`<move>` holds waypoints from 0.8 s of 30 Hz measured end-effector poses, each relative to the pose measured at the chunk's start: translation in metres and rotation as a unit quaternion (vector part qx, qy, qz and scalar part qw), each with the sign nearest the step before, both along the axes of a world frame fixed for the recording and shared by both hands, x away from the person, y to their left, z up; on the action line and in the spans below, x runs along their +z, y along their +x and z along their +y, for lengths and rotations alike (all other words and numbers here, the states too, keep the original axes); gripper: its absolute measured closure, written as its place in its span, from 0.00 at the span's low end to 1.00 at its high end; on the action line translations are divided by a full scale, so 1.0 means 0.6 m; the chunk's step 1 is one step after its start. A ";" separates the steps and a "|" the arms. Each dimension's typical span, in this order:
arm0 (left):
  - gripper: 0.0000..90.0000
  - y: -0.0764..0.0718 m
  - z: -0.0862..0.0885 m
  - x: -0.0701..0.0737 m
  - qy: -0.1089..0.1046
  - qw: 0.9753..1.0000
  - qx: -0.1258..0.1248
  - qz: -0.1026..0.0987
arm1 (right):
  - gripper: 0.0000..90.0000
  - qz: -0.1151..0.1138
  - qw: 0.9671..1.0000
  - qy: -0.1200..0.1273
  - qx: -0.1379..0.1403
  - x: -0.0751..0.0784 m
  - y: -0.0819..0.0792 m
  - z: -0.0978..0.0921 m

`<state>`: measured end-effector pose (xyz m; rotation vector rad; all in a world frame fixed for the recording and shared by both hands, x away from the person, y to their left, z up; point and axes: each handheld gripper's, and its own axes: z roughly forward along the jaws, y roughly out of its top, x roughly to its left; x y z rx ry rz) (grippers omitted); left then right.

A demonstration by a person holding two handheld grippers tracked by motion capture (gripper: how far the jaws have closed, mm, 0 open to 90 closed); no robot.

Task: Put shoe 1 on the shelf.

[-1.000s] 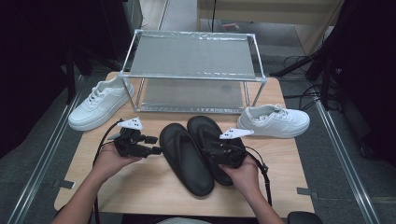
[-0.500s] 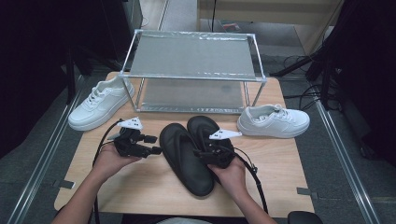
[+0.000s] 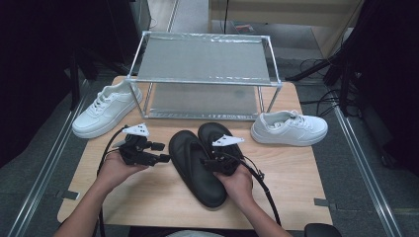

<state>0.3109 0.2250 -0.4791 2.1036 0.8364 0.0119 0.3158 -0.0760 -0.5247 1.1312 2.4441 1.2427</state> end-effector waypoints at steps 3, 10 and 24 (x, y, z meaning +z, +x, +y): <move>0.45 0.000 0.000 0.001 -0.001 1.000 0.001 0.001 | 0.55 -0.007 1.000 -0.005 -0.001 -0.001 -0.001 0.000; 0.45 0.000 0.000 0.001 -0.003 1.000 -0.001 -0.001 | 0.63 -0.017 1.000 -0.016 -0.007 -0.002 -0.003 -0.001; 0.45 -0.002 0.007 0.004 -0.011 1.000 0.003 -0.001 | 0.81 0.009 1.000 0.000 -0.009 0.003 -0.006 -0.006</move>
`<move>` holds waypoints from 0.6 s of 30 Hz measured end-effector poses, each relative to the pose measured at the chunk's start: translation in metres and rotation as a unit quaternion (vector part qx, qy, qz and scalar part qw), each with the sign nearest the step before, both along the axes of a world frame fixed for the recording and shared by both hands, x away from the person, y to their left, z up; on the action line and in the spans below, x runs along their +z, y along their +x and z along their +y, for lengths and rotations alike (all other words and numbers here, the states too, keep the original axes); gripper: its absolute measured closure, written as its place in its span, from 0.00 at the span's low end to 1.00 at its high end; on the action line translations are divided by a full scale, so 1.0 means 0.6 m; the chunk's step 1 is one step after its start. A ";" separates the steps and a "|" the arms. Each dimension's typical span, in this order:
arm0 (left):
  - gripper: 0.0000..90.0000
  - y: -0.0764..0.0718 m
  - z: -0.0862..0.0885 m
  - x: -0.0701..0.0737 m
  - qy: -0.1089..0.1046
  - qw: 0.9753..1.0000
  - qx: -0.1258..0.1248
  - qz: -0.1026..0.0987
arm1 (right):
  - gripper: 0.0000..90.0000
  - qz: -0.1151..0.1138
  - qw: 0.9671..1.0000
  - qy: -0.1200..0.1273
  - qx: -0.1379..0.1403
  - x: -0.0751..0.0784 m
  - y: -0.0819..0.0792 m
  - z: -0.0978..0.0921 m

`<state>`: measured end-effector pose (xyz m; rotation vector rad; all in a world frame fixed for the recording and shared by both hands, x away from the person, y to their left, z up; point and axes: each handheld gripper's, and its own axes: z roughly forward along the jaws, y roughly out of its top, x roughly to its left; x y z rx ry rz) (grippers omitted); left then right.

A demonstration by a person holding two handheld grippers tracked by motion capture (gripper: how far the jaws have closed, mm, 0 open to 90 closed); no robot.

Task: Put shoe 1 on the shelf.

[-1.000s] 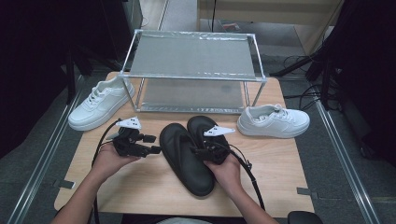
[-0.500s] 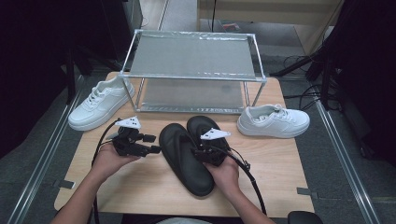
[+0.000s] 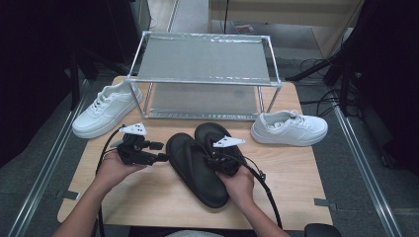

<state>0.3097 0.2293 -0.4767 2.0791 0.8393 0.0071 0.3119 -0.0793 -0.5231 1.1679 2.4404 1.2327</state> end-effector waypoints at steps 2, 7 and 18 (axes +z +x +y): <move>0.45 0.000 0.000 0.000 0.000 1.000 0.000 0.001 | 0.83 0.003 1.000 0.003 0.000 0.000 0.001 -0.002; 0.44 0.000 0.001 0.000 0.000 1.000 0.000 -0.001 | 0.84 0.006 1.000 0.003 0.001 0.001 0.002 -0.004; 0.43 -0.003 0.011 0.002 -0.003 1.000 0.003 0.000 | 0.84 0.007 1.000 -0.002 0.001 0.007 0.005 -0.010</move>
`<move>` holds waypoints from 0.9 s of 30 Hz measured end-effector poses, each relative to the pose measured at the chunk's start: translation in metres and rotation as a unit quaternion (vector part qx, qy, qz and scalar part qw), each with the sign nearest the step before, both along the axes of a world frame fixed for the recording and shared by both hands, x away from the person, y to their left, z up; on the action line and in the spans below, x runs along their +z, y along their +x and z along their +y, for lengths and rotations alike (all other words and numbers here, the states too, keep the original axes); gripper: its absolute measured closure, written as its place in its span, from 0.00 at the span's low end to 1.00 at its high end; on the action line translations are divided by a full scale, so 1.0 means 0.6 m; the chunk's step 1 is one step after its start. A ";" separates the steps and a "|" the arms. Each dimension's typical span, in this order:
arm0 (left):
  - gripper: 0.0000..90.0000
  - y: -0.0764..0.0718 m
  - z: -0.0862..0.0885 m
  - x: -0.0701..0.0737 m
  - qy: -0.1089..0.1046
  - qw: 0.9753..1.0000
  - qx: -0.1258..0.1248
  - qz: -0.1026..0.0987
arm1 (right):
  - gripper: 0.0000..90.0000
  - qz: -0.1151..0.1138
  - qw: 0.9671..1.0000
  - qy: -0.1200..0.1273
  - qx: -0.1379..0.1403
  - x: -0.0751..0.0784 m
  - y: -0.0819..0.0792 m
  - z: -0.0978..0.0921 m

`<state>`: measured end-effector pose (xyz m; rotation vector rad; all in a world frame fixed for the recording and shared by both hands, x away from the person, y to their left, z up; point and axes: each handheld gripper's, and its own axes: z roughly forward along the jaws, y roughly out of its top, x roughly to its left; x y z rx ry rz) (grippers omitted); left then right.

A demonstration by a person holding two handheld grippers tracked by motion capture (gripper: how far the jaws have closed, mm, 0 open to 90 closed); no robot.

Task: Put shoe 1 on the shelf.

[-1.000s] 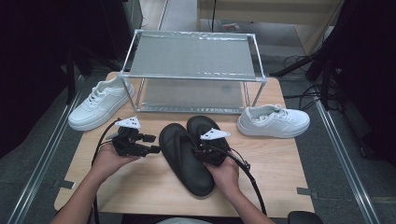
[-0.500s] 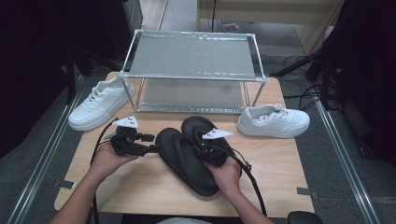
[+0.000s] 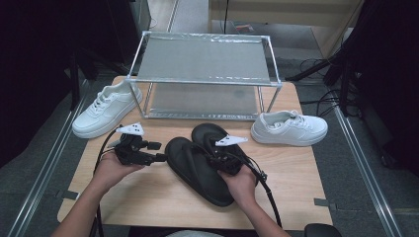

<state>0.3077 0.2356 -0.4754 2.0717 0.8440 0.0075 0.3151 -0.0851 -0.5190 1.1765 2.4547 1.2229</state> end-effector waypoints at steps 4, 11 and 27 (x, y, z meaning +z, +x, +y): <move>0.42 -0.001 0.000 0.004 0.001 1.000 -0.006 -0.004 | 0.84 -0.005 1.000 -0.003 -0.005 0.007 0.006 -0.003; 0.42 -0.005 0.007 0.010 -0.005 1.000 -0.007 -0.015 | 0.84 -0.011 1.000 0.005 -0.024 0.031 0.040 -0.010; 0.42 -0.004 -0.001 0.007 0.002 1.000 -0.023 -0.014 | 0.84 -0.025 0.997 -0.009 -0.078 0.044 0.171 0.033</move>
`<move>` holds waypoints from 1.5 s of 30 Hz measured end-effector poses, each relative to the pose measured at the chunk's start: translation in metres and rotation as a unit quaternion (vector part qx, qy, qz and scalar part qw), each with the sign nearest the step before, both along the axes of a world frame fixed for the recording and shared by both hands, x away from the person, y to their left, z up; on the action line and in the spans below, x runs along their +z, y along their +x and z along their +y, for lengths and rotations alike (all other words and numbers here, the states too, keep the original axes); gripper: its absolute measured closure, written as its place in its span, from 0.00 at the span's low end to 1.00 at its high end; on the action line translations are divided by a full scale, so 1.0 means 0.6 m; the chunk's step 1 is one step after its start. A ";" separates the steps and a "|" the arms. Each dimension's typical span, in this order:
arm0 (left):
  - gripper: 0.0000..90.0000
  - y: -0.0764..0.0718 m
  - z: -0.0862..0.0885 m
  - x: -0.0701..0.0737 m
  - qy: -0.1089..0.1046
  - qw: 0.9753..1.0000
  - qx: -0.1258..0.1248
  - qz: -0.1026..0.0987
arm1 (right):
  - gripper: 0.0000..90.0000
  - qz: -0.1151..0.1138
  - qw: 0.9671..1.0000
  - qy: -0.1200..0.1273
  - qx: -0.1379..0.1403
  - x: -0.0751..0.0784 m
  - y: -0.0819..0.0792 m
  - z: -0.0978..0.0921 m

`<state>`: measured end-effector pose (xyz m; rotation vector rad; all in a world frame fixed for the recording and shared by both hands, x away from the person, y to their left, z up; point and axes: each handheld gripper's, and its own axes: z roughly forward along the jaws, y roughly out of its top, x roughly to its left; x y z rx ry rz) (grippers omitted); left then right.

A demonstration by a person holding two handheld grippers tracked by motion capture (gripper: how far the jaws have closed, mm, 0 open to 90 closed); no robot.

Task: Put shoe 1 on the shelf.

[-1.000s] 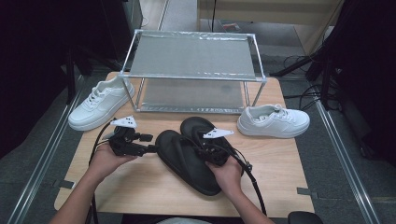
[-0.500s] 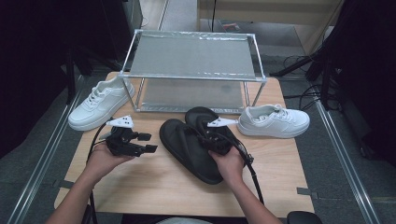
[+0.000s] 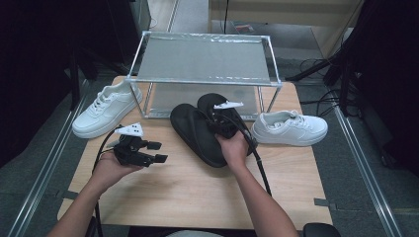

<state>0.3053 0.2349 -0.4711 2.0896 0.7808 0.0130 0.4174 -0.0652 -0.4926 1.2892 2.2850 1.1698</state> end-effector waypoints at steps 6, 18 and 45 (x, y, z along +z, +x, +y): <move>0.42 -0.001 -0.002 -0.001 0.000 1.000 -0.002 0.001 | 0.84 0.005 1.000 0.012 -0.028 -0.005 0.043 0.006; 0.42 -0.004 -0.005 0.002 -0.002 1.000 -0.008 -0.007 | 0.84 0.008 0.996 0.015 -0.084 -0.027 0.082 0.018; 0.42 0.000 -0.004 0.000 -0.004 1.000 -0.005 -0.004 | 0.63 -0.019 0.998 0.027 -0.052 -0.004 0.004 -0.030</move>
